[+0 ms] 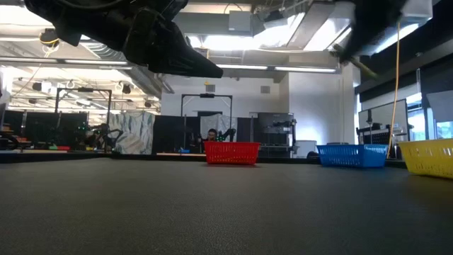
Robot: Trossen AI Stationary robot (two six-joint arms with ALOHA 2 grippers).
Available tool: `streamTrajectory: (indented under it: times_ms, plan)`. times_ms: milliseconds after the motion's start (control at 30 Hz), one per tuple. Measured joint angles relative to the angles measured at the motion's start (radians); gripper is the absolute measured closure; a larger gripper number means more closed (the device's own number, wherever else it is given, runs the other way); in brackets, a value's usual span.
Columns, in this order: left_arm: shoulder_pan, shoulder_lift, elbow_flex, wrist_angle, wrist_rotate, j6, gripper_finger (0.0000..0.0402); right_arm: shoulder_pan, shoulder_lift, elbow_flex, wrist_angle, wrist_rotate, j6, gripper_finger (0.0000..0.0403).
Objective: Sort crayons
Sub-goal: Put the green crayon into the yellow bin, then put the orange crayon into the red bin
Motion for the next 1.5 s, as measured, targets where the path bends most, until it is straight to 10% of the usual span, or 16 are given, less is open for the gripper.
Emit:
streamTrajectory:
  times_ms: [333,967,1500]
  plan:
    - [0.000,0.000,0.000,-0.006,0.001,-0.022,0.0288,0.014,0.001,-0.036,-0.453,-0.076,0.562,0.0373]
    - [-0.019,-0.001,0.000,-0.017,-0.010,-0.157,0.0288,0.013,0.002,-0.228,-0.432,-0.227,0.658,0.0253]
    - [-0.468,-0.002,0.119,-0.489,-0.162,-0.685,0.0288,0.350,0.082,-0.219,0.541,0.149,0.211,0.0233]
